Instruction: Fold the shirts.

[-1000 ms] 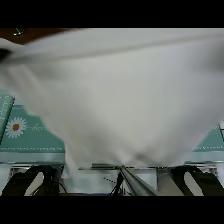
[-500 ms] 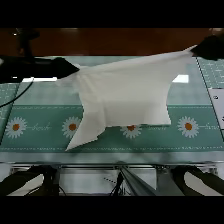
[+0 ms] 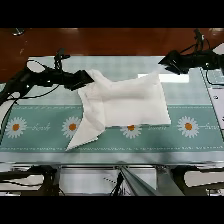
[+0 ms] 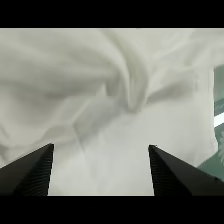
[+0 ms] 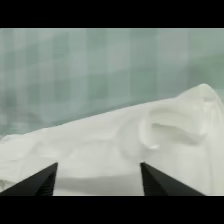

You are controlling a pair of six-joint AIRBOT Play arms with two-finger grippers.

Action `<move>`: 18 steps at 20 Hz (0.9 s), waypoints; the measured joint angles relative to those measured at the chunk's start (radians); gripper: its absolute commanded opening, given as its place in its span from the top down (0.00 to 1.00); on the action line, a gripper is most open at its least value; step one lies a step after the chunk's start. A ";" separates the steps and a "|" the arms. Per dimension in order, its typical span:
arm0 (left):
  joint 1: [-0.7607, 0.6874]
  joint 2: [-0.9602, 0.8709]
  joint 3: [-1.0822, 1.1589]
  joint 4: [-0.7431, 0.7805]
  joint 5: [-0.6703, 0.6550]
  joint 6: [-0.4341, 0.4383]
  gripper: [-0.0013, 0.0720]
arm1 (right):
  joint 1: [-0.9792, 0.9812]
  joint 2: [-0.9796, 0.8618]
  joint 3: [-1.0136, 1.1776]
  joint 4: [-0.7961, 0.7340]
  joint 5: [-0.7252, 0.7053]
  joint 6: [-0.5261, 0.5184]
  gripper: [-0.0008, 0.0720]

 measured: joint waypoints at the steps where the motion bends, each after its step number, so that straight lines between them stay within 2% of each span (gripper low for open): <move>1: 0.023 -0.005 0.007 0.020 -0.049 -0.009 0.02 | -0.011 -0.005 0.000 0.005 0.017 0.006 0.13; 4: 0.127 0.010 0.007 0.059 -0.236 -0.025 0.02 | -0.075 0.011 -0.001 -0.006 0.134 0.000 0.14; 6: 0.196 0.056 -0.042 0.072 -0.328 -0.009 0.02 | -0.127 0.057 -0.029 -0.066 0.240 -0.027 0.14; 9: 0.230 0.157 -0.208 0.049 -0.367 0.036 0.02 | -0.217 0.196 -0.220 -0.147 0.242 -0.043 0.14; 14: 0.124 0.265 -0.546 -0.210 -0.254 0.195 0.03 | -0.293 0.435 -0.658 -0.085 0.086 -0.093 0.14; 18: -0.047 0.264 -0.634 -0.333 -0.098 0.236 0.03 | -0.309 0.527 -0.845 0.013 0.028 -0.157 0.14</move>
